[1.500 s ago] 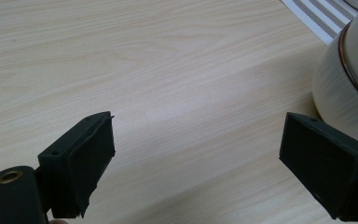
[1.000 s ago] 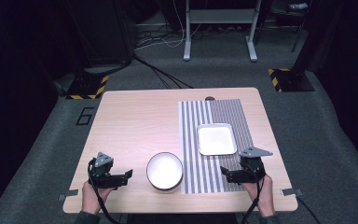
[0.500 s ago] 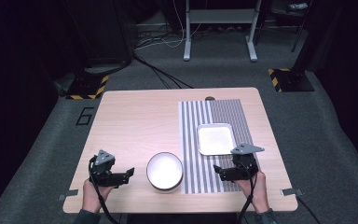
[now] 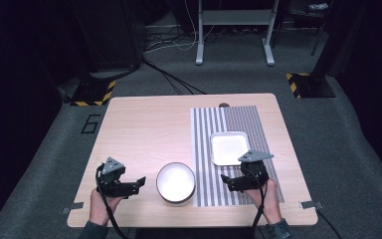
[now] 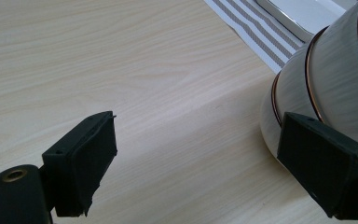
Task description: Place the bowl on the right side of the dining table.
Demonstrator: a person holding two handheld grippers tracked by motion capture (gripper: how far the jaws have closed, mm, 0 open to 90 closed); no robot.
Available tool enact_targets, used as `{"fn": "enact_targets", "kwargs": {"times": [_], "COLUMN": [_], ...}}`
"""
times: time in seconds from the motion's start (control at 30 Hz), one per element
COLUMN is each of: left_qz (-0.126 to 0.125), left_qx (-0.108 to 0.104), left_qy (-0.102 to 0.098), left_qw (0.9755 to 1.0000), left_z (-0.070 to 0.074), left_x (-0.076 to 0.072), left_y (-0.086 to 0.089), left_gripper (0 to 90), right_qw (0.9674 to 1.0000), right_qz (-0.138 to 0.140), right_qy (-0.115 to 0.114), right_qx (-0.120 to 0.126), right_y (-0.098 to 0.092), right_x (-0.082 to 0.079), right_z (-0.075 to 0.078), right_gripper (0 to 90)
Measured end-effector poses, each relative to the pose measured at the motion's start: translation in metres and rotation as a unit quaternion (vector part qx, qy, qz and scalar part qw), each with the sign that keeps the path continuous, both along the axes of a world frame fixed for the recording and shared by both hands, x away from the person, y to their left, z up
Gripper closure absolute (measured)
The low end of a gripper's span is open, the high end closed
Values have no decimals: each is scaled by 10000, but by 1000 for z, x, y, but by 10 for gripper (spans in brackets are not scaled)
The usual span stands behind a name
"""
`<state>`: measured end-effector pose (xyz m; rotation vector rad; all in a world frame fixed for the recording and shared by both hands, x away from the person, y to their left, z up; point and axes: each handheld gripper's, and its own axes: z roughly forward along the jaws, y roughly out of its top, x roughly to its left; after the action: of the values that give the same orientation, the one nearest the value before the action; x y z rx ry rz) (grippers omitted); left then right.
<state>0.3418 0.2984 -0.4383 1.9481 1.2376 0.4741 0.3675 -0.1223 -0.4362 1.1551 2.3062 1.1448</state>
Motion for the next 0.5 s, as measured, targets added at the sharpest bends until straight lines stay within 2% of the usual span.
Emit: {"fn": "enact_targets", "kwargs": {"times": [0.3,0.5], "left_qz": [-91,-159], "left_qx": [-116,-119], "left_qy": [-25,-54], "left_qw": [9999,9998], "left_z": [4,10], "left_x": [1,1], "left_y": [-4,-8], "left_gripper": [113,114], "right_qw": [9998,9996], "right_qz": [177,279], "right_qy": [-42,-74], "right_qx": [-16,-81], "right_y": [14,24], "right_x": [2,3], "right_z": [6,12], "right_gripper": [64,67]}}
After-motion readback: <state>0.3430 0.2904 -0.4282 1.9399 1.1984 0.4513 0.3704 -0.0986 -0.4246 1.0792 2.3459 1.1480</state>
